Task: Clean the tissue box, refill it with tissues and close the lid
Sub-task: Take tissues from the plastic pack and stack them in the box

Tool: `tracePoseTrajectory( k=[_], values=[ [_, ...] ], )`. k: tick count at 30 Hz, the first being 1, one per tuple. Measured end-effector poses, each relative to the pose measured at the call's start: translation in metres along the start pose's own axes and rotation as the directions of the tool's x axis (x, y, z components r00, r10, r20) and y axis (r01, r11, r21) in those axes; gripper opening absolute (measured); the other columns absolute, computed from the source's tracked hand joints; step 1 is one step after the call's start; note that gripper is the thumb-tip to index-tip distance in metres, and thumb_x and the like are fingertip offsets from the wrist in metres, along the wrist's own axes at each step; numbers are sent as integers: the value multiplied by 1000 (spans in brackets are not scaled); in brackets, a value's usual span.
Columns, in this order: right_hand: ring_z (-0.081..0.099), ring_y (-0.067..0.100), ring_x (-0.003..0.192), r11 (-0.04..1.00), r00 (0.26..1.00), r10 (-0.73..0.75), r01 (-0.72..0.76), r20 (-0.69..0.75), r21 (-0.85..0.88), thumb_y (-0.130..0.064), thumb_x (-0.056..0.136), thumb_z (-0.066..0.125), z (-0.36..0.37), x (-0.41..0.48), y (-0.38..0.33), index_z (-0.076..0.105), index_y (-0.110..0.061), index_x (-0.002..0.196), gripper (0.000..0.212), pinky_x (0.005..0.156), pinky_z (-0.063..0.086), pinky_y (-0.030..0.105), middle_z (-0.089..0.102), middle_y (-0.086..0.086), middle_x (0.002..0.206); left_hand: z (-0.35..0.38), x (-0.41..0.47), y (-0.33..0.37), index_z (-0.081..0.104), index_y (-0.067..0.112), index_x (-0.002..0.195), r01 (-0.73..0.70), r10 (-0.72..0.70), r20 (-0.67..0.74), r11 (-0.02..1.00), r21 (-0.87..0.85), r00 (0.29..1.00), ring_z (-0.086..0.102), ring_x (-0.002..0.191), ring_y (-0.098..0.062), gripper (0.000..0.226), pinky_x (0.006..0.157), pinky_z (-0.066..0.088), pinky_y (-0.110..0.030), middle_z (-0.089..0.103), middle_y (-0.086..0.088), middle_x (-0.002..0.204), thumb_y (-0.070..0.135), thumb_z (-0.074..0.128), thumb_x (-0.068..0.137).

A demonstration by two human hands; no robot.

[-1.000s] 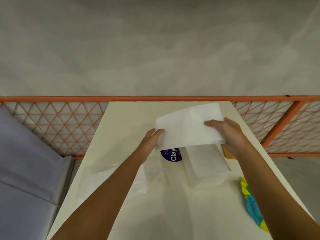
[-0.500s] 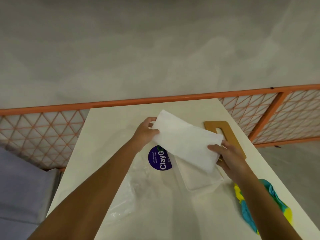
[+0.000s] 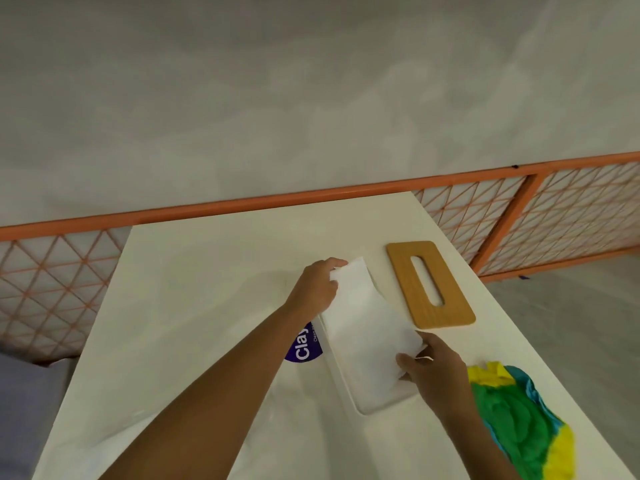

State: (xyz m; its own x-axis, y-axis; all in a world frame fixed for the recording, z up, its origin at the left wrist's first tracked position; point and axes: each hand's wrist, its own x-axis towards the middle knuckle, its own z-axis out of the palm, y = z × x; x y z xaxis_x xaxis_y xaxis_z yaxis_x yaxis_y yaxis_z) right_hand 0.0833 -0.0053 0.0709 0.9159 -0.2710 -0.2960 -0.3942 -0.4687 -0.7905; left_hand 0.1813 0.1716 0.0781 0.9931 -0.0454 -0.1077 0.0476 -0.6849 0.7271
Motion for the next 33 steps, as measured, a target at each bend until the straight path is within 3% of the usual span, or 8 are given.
tracePoseTrajectory(
  k=[4,9,11,13,15,22,28,33],
  values=[
    [63,28,70,1000,1000,17,-17,23,-5,4,75,64,9,-7,6,57,-7,115,42,69,56,33,59,0,70,15,12,-9,40,21,140,-48,37,60,981,187,998,49,118,-22,47,93,40,-23,49,-9,132,3,38,97],
    [58,13,51,996,997,37,-31,75,-80,4,79,61,6,-10,5,44,-10,130,56,42,42,7,62,13,89,23,21,-18,32,18,144,-168,125,121,863,476,985,45,115,-21,49,94,37,-27,45,-7,127,5,40,96],
    [59,12,54,982,994,22,-2,107,-187,-1,80,62,4,-8,0,41,-11,132,57,46,42,3,66,16,90,23,21,-20,33,16,142,-206,173,113,774,599,978,42,117,-22,48,95,35,-29,44,-6,129,11,43,95],
    [65,24,80,949,995,-12,43,102,-311,-8,80,65,1,-7,-7,41,-11,133,58,71,50,14,66,17,101,20,19,-21,34,16,140,-220,218,88,712,667,972,40,119,-21,48,97,32,-30,41,-4,131,20,46,95],
    [59,29,104,904,995,-56,85,80,-420,-15,81,66,-3,-6,-14,43,-12,132,56,88,45,30,62,14,115,15,15,-22,32,18,142,-230,251,64,714,661,966,37,123,-20,52,101,29,-30,37,-1,136,29,48,94],
    [57,25,108,795,973,-224,213,51,-568,-32,84,63,-11,-4,-41,53,-17,122,42,92,49,39,55,6,123,-13,-15,-29,38,24,140,-162,204,-32,857,490,979,39,124,-17,47,104,29,-29,40,1,136,34,47,95],
    [56,16,101,746,904,-390,421,173,-516,-26,88,59,16,-5,-69,56,-17,119,32,83,40,21,57,4,121,-41,-54,-54,42,23,136,-52,108,-113,908,416,988,44,122,-16,42,101,34,-28,44,1,134,32,47,95],
    [51,14,89,766,849,-391,514,354,-386,-12,87,57,63,-19,-77,61,-9,111,24,71,41,17,61,7,111,-61,-100,-87,44,22,135,47,20,-173,925,378,985,43,123,-13,41,102,32,-26,45,2,134,30,47,95]
  ],
)
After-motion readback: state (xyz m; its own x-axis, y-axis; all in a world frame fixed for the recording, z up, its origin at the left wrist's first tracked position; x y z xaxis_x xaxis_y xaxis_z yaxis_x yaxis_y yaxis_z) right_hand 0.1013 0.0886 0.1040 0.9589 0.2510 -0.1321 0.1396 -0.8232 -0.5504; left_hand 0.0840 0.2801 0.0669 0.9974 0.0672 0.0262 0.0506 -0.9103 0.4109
